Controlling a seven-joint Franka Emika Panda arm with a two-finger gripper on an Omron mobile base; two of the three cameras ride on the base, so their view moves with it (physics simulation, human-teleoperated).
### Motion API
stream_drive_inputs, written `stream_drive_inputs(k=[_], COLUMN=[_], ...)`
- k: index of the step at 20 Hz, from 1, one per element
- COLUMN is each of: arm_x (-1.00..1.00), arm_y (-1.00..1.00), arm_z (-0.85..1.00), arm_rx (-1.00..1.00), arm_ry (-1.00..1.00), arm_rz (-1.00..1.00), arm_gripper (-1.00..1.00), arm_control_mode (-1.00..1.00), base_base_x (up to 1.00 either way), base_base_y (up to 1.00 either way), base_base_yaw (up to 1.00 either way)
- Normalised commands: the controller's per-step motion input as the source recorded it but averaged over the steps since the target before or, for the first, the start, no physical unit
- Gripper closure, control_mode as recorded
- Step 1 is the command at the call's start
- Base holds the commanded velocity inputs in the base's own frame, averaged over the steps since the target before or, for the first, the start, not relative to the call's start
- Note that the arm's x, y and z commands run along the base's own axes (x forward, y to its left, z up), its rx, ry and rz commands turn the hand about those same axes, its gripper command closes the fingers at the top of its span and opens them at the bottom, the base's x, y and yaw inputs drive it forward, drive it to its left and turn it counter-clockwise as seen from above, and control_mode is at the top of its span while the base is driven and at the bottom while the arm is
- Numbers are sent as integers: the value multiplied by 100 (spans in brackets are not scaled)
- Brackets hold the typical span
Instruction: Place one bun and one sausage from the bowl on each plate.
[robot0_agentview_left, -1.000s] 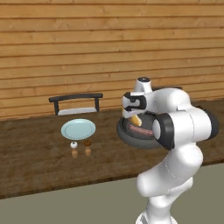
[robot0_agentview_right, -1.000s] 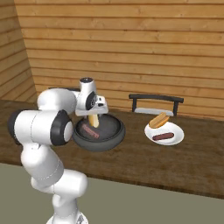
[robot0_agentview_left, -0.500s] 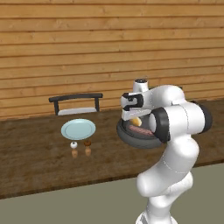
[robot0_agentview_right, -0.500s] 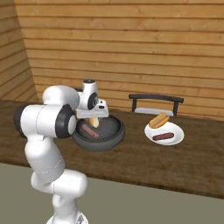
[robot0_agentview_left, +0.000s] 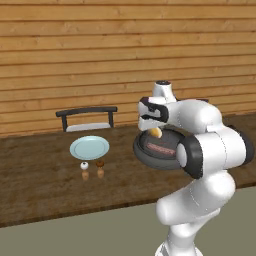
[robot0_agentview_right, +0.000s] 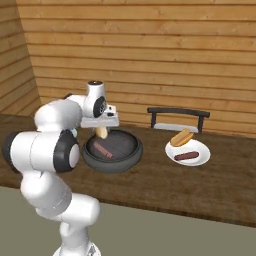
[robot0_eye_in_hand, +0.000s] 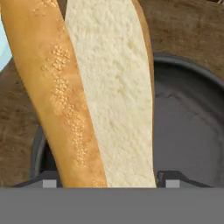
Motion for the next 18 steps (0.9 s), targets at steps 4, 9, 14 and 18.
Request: stream_drive_inputs(k=[4,9,14,18], arm_x=[-54,-28,14,37], arm_y=[100,100,100,100], arm_z=[82,38,0,-6], arm_rx=[0,0,0,0], arm_ry=[-5,0,2,8], arm_rz=[0,0,-1,-5], arm_gripper=[100,100,100,100], arm_control_mode=[-100,-100,-100,-100], base_base_x=[0,0,0,0], base_base_y=[0,0,0,0], base_base_yaw=[0,0,0,0])
